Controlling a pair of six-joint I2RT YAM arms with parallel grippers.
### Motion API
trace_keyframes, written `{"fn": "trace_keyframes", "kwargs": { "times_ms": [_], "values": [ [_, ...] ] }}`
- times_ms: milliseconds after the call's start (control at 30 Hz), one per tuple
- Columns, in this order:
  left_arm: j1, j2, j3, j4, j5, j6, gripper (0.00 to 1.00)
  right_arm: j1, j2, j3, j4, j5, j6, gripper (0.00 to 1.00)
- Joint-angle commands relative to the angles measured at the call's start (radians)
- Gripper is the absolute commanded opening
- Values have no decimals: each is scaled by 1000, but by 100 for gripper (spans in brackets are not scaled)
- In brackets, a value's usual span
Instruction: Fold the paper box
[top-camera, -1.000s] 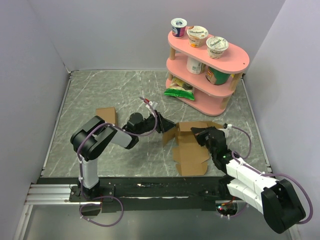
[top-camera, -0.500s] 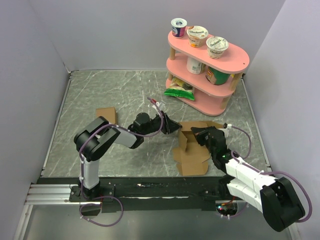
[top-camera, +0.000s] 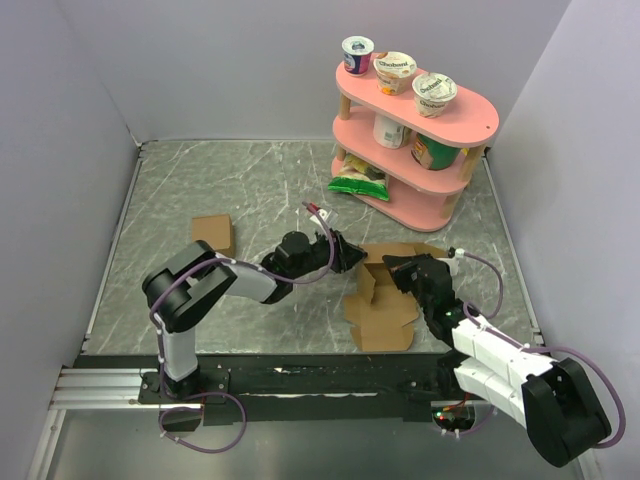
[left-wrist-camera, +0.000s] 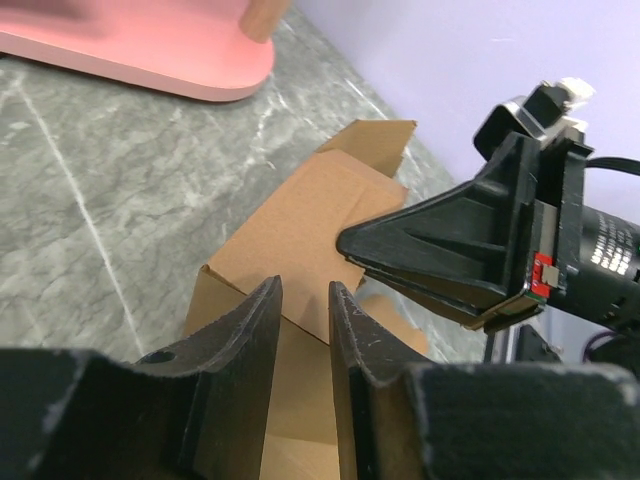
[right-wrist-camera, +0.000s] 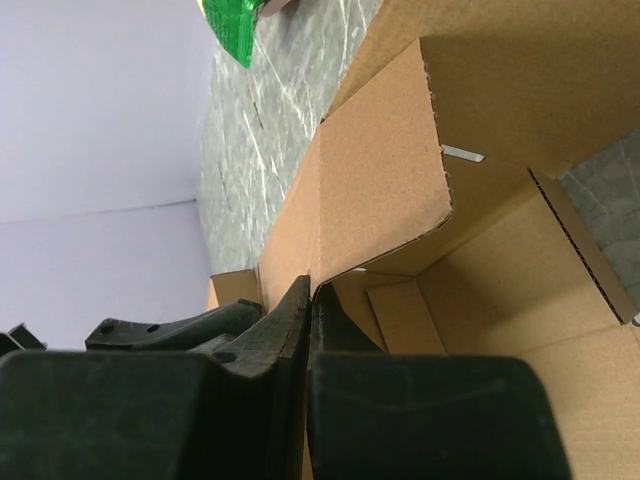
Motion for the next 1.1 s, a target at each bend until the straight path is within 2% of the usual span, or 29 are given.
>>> {"fn": "trace_keyframes", "kwargs": {
  "times_ms": [0, 200, 400, 633, 733, 867, 900, 967, 1000, 1067],
  "values": [
    [-37, -8, -58, -181, -80, 33, 33, -3, 0, -33, -83, 32, -30, 0],
    [-58, 29, -134, -17, -44, 14, 33, -4, -3, -35, -83, 32, -28, 0],
    [-89, 34, -188, 49, -83, 89, 33, -3, -14, -55, -49, 27, -41, 0],
    [-146, 65, -164, 36, -112, 109, 33, -3, -55, -76, -50, 41, -71, 0],
    [-158, 60, -159, 11, -179, 108, 33, -3, -72, -90, -69, 45, -68, 0],
    [-158, 19, -164, 14, -198, 114, 43, -3, -81, -99, -72, 58, -59, 0],
    [-156, 8, -151, 3, -190, 118, 52, -3, -80, -93, -78, 59, -61, 0],
    [-156, -40, -145, -20, -189, 135, 62, -1, -77, -81, -92, 58, -68, 0],
    [-156, -59, -147, -26, -190, 138, 73, -3, -77, -78, -95, 58, -70, 0],
    [-147, -121, -147, -47, -187, 160, 80, -1, -77, -73, -98, 53, -68, 0]
  ]
}}
